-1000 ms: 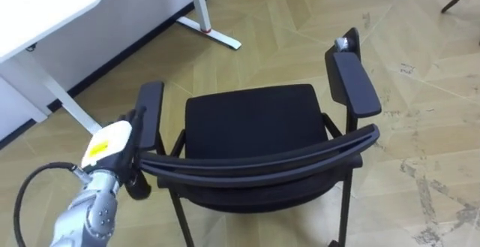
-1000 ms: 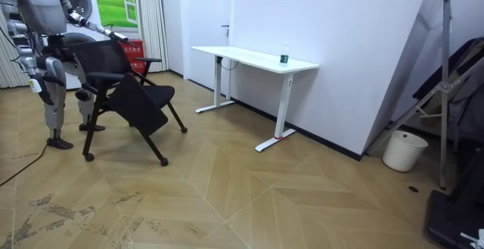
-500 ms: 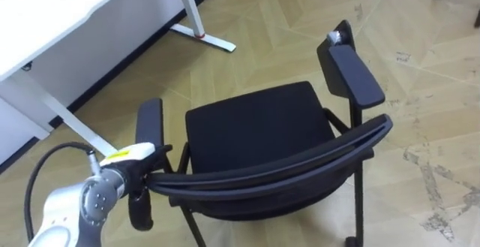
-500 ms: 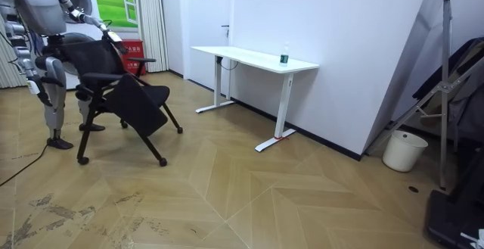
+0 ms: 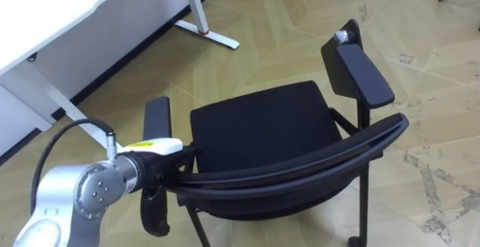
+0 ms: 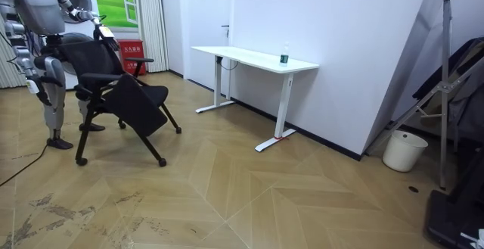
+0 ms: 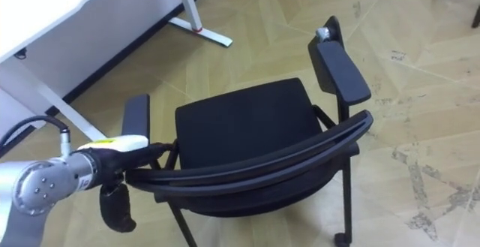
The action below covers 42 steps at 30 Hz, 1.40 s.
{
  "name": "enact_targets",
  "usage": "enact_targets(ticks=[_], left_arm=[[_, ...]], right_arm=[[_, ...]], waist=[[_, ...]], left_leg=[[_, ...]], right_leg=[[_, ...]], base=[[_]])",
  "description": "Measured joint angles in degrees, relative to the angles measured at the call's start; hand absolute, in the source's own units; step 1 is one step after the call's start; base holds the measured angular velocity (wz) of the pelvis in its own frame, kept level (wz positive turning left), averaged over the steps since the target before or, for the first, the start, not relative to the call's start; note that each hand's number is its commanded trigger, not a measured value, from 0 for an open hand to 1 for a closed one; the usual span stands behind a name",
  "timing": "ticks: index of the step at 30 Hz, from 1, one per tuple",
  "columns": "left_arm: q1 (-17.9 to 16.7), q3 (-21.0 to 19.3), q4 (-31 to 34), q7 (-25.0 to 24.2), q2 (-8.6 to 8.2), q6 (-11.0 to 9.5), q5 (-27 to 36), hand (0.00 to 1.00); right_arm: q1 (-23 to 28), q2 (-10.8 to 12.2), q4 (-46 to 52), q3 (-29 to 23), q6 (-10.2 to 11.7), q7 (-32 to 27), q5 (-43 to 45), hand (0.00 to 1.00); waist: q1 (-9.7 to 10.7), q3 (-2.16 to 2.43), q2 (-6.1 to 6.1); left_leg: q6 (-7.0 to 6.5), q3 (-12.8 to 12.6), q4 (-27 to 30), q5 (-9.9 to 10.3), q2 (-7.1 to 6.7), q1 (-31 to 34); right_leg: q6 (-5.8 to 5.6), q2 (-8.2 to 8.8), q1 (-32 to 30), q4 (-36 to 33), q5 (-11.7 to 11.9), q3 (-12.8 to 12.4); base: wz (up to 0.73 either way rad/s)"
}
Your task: Push chair
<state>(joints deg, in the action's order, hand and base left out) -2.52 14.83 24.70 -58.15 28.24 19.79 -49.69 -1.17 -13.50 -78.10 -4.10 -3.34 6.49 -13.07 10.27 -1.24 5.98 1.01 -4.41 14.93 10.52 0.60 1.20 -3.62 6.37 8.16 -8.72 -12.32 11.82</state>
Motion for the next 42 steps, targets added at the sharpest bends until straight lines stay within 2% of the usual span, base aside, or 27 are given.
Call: enact_targets(ticks=[3, 6, 9, 23, 29, 31, 33, 36, 42], left_arm=[[1.9, -0.6, 1.5, -0.1, 0.43, -1.7, 0.0, 0.0], [4.5, -2.2, 1.6, 0.2, 0.45, -2.4, 0.0, 0.0], [5.1, -3.5, 2.1, 0.8, 0.44, -2.7, -0.1, 0.0], [5.2, -3.5, 2.4, 1.4, 0.09, -4.1, -0.6, 0.0], [5.2, -3.5, 2.1, 3.8, -0.59, -5.7, -0.6, 0.0], [5.2, -3.5, 0.8, 5.2, -0.9, -6.3, -0.7, 0.0], [5.0, -3.5, -1.5, 5.9, -2.32, -6.4, -1.0, 0.0], [4.0, -3.2, -2.2, 6.5, -3.67, -6.3, -2.2, 0.0], [4.0, -0.8, -4.9, 8.6, -5.06, -6.1, -2.2, 0.0]], right_arm=[[0.2, 0.1, -0.1, -0.3, 0.3, -0.1, 0.0, 0.0], [0.3, 0.2, -0.1, -0.6, 0.9, -0.1, -0.1, 0.0], [0.4, 0.3, 0.0, -1.0, 0.9, -0.1, 0.1, 0.0], [0.7, 0.7, 0.0, -1.6, 1.0, -1.6, -0.6, 0.0], [0.7, 1.2, -0.1, -0.2, 1.6, -2.2, -1.3, 0.0], [0.4, 1.3, -0.1, 0.6, 1.6, -2.4, -1.4, 0.0], [0.2, 1.5, 0.1, 0.6, 1.6, -2.6, -1.0, 0.0], [0.1, 1.5, 0.3, 0.7, 1.6, -2.6, -0.8, 0.0], [0.0, 1.4, 0.5, 0.5, 1.6, -2.8, -0.3, 0.0]], waist=[[-1.0, 0.11, 0.01], [-1.2, 0.31, 0.26], [-1.2, 0.45, 0.38], [-1.3, 0.55, 0.43], [-1.3, 0.32, -0.32], [-1.2, 0.11, -0.63], [-1.2, -0.17, -1.03], [-1.2, -0.31, -1.26], [-0.8, 0.0, -0.8]], left_leg=[[0.0, 0.1, 0.3, 0.0, -0.01, 0.2], [0.0, 0.4, 0.4, 0.0, -0.04, 0.5], [0.0, 0.6, 0.4, 0.0, -0.06, 0.6], [-0.13, 1.3, 0.8, -0.1, -0.08, 0.6], [-0.16, 1.2, 0.7, -0.1, -0.05, 0.5], [-0.16, 1.2, 0.7, -0.1, -0.06, 0.4], [-0.15, 1.3, 0.7, -0.1, -0.06, 0.5], [-0.15, 1.3, 0.7, -0.1, -0.06, 0.5], [-0.15, 1.3, 0.7, -0.1, -0.06, 0.5]], right_leg=[[-0.01, 0.02, -0.2, -0.2, 0.0, -0.1], [-0.01, -0.01, -0.2, -0.2, 0.0, 0.0], [-0.01, -0.02, -0.3, -0.3, 0.0, 0.0], [-0.01, -0.17, -0.5, -1.3, 0.0, -0.9], [0.02, -0.37, -0.6, -1.0, 0.0, -2.2], [0.05, -0.37, -0.6, -1.1, 0.1, -2.2], [0.07, -0.4, -0.6, -1.1, 0.1, -2.2], [0.07, -0.44, -0.7, -1.2, 0.1, -2.2], [0.09, -0.43, -1.0, -1.3, 0.1, -2.2]], base=[[0.0], [0.04], [0.01], [0.0], [-0.03], [-0.02], [0.0], [0.0], [0.0]])
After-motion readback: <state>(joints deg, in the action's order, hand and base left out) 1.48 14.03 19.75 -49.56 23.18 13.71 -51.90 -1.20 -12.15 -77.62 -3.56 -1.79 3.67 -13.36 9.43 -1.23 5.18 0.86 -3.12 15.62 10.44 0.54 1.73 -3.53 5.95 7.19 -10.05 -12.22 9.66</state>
